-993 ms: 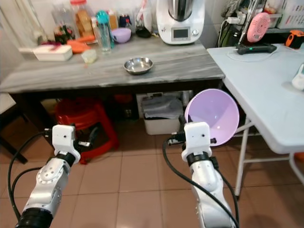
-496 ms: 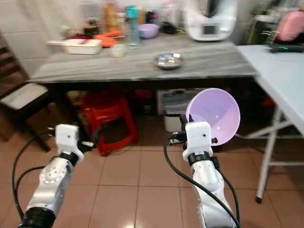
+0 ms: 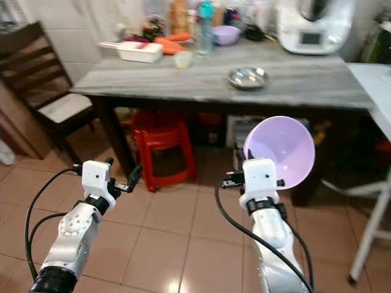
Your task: Setting the table
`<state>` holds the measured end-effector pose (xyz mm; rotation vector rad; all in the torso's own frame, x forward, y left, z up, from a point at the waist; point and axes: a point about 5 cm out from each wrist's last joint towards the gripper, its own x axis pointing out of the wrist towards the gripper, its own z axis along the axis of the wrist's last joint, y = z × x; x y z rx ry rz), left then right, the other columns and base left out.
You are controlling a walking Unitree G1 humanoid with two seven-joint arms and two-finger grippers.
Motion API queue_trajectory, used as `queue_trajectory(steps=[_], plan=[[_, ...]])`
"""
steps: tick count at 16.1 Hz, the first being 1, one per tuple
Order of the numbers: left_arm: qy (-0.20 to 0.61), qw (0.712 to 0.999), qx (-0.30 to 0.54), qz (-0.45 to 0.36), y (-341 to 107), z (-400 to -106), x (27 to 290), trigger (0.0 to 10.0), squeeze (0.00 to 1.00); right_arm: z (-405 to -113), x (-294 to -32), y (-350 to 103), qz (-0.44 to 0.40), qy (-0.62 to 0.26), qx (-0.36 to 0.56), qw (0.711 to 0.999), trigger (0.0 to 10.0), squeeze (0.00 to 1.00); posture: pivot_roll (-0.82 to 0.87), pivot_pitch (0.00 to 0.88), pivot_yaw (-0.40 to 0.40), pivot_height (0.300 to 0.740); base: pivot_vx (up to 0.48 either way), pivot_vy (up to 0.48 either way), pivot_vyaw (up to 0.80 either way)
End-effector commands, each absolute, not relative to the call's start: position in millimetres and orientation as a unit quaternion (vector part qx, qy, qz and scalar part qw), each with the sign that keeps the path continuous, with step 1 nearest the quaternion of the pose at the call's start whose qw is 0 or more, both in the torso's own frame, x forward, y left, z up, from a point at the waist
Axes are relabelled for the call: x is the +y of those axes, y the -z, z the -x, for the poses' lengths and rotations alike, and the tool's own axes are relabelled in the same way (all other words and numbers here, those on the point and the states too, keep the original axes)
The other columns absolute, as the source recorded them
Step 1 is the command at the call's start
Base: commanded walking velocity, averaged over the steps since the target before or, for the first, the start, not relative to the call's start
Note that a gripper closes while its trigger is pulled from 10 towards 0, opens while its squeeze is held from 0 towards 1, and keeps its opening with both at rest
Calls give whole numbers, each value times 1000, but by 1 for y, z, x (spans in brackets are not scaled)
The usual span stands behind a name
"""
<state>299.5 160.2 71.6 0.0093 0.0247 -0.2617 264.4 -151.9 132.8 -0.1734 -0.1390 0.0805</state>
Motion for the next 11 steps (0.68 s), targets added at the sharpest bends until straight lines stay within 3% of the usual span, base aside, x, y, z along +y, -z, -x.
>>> queue_trajectory(steps=[1, 11], plan=[[130, 992, 0, -5, -78, -302, 163, 10000, 0, -268, -149, -140, 80, -44, -87, 992, 10000, 0, -97, 0, 76, 740, 345, 0, 0], [142, 990, 0, 4, -78, -300, 156, 10000, 0, -273, -148, -142, 83, -41, -92, 991, 10000, 0, -90, 0, 70, 740, 375, 0, 0]])
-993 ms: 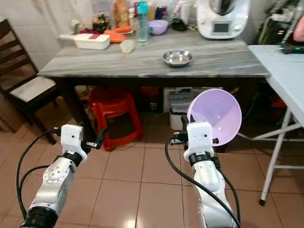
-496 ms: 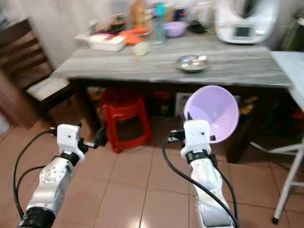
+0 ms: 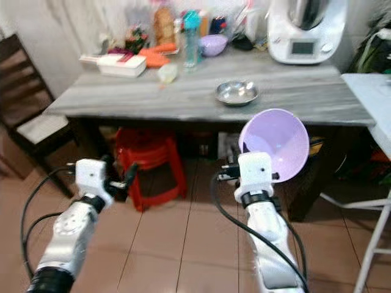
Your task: Setting the table
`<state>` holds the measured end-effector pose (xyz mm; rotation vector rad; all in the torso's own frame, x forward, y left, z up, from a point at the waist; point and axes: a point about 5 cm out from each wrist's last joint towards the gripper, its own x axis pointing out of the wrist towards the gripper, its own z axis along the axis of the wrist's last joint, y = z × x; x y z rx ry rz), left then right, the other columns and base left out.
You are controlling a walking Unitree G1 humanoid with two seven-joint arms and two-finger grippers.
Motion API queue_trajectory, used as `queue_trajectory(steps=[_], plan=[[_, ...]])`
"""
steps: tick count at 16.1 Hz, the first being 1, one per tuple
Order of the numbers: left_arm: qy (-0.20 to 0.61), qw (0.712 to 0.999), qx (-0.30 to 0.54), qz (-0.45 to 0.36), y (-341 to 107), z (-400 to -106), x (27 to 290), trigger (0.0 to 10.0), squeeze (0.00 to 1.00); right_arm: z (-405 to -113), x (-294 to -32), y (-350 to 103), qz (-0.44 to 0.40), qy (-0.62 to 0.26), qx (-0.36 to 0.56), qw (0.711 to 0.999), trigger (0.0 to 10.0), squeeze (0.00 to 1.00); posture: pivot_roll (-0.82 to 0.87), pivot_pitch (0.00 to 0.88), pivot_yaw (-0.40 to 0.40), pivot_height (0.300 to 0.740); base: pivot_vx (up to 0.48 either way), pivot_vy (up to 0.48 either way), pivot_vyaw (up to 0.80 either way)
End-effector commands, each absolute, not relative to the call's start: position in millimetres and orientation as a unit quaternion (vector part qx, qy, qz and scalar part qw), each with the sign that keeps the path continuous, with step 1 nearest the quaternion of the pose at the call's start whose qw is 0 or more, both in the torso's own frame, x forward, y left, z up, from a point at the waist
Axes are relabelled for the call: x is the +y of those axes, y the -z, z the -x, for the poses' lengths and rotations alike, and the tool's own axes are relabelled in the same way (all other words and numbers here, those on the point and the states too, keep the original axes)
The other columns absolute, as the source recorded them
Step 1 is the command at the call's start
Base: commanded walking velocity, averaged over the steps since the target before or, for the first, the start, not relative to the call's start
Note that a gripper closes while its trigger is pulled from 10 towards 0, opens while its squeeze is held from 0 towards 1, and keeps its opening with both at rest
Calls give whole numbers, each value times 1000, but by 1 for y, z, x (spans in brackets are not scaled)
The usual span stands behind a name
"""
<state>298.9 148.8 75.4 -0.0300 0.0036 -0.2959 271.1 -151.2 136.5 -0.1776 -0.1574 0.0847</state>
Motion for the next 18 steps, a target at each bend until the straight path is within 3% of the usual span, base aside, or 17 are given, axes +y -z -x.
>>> queue_trajectory(steps=[1, 8, 12, 18], plan=[[143, 990, -1, 5, -78, -300, 155, 10000, 0, -274, -148, -143, 83, -41, -92, 991, 10000, 0, -90, 0, 70, 740, 398, 0, 0], [183, 983, -9, 17, -82, -298, 141, 10000, 0, -276, -149, -141, 80, -33, -88, 992, 10000, 0, -92, 0, 73, 740, 400, 0, 0], [187, 982, -10, 19, -83, -297, 138, 10000, 0, -276, -150, -142, 82, -33, -88, 992, 10000, 0, -92, 0, 72, 740, 404, 0, -356], [138, 990, -31, 6, -93, -285, 164, 10000, 0, -259, -162, -140, 71, -8, -79, 994, 10000, 0, -87, 0, 65, 740, 405, 0, 0]])
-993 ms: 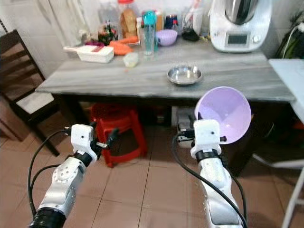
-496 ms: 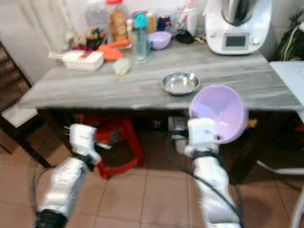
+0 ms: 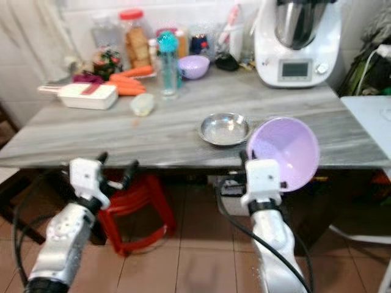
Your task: Setting the table
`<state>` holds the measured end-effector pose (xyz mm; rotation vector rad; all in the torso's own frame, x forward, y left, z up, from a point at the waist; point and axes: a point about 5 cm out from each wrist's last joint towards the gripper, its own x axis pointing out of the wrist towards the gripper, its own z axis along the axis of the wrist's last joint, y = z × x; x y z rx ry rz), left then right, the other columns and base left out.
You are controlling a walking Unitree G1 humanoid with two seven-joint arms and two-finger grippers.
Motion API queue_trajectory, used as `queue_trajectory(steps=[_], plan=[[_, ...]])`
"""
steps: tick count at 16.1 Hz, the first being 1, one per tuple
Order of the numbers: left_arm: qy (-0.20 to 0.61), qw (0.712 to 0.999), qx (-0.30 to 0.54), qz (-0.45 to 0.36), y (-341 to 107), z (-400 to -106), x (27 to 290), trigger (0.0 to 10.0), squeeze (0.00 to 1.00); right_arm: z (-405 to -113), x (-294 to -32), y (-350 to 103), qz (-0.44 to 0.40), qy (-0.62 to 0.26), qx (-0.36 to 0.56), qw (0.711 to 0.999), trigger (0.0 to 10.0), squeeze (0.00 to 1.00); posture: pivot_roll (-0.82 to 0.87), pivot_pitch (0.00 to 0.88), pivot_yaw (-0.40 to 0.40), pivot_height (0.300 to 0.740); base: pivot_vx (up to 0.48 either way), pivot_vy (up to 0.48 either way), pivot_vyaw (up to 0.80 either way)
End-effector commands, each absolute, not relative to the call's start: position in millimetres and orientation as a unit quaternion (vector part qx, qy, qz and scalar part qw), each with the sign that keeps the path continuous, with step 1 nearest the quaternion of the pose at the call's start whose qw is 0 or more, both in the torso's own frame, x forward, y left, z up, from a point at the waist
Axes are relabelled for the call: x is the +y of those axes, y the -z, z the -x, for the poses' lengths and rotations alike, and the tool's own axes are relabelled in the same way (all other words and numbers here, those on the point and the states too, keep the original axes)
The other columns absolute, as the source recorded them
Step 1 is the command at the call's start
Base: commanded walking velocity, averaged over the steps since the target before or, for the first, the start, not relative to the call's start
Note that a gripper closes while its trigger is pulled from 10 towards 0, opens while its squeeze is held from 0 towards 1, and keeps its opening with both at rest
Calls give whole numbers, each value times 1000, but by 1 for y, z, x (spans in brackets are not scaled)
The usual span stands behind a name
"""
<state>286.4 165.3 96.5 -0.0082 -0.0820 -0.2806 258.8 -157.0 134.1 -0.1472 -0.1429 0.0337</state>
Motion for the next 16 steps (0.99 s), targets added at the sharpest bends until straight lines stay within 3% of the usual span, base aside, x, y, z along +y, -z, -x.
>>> queue_trajectory(steps=[1, 10, 16], plan=[[131, 991, -28, 2, -92, -281, 169, 10000, 0, -255, -162, -142, 67, -5, -80, 994, 10000, 0, -87, 0, 65, 740, 405, 0, 0], [150, 989, -2, 14, -87, -268, 164, 10000, 0, -260, -163, -151, 80, -25, -81, 993, 10000, 0, -95, 0, 61, 740, 394, 0, 0], [181, 984, -7, -1, -89, -261, 160, 10000, 0, -264, -144, -149, 82, -88, -73, 990, 10000, 0, -82, 0, 49, 740, 0, 0, 0]])
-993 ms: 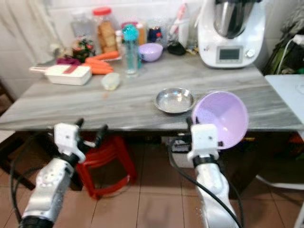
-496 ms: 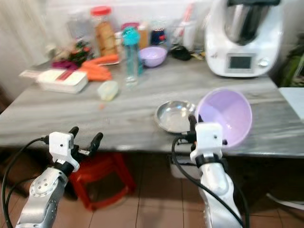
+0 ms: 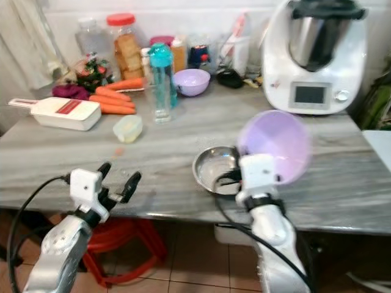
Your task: Setting the table
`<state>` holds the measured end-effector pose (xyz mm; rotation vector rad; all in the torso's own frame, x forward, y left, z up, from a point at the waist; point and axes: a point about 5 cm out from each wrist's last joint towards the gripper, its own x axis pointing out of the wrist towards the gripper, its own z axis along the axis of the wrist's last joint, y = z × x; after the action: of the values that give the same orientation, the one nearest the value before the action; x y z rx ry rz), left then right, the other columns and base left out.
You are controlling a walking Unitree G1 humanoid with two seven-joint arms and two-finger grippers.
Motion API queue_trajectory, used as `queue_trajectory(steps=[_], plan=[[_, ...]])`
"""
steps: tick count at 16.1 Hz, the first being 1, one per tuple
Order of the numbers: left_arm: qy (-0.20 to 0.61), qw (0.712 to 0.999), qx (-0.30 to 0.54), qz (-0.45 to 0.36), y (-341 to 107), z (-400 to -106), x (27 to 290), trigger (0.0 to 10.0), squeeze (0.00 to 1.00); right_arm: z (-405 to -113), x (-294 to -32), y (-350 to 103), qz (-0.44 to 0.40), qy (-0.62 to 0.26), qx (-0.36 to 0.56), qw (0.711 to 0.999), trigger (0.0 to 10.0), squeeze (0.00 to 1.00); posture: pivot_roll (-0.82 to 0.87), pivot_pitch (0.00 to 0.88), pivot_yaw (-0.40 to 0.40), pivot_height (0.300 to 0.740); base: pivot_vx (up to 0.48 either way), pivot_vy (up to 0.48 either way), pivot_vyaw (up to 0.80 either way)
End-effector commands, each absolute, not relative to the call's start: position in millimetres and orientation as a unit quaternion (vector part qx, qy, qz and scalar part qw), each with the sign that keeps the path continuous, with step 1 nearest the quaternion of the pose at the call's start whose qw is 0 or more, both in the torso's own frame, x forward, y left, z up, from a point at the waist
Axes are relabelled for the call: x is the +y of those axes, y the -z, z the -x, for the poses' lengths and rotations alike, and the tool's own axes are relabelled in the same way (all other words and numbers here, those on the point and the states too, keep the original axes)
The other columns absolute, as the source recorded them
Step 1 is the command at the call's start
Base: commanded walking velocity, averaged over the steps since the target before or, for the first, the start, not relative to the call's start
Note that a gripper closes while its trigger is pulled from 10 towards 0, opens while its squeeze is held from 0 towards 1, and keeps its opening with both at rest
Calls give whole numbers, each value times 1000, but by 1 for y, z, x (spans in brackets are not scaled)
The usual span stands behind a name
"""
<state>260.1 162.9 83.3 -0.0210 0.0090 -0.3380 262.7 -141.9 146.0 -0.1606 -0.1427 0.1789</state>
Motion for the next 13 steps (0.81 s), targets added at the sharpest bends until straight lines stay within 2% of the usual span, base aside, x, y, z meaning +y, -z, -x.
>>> queue_trajectory(steps=[1, 5, 7, 10, 13], plan=[[191, 981, -8, -13, -89, -257, 161, 10000, 0, -267, -141, -149, 82, -100, -70, 989, 10000, 0, -78, 0, 49, 740, 0, 0, 0], [243, 969, -8, -34, -89, -247, 161, 10000, 0, -274, -132, -151, 85, -144, -63, 984, 10000, 0, -65, 0, 41, 740, 0, 0, 0], [244, 969, -9, -46, -90, -243, 164, 10000, 0, -279, -113, -147, 88, -232, -35, 968, 10000, 0, -62, 0, 41, 740, 0, 0, 0], [246, 968, -10, -44, -90, -239, 165, 10000, 0, -287, -103, -149, 94, -288, -33, 953, 10000, 0, -46, 0, 46, 740, 0, 0, 0], [273, 961, -9, -46, -92, -235, 161, 10000, 0, -311, -94, -152, 103, -336, -19, 936, 10000, 0, -33, 0, 49, 740, 0, 0, 0]])
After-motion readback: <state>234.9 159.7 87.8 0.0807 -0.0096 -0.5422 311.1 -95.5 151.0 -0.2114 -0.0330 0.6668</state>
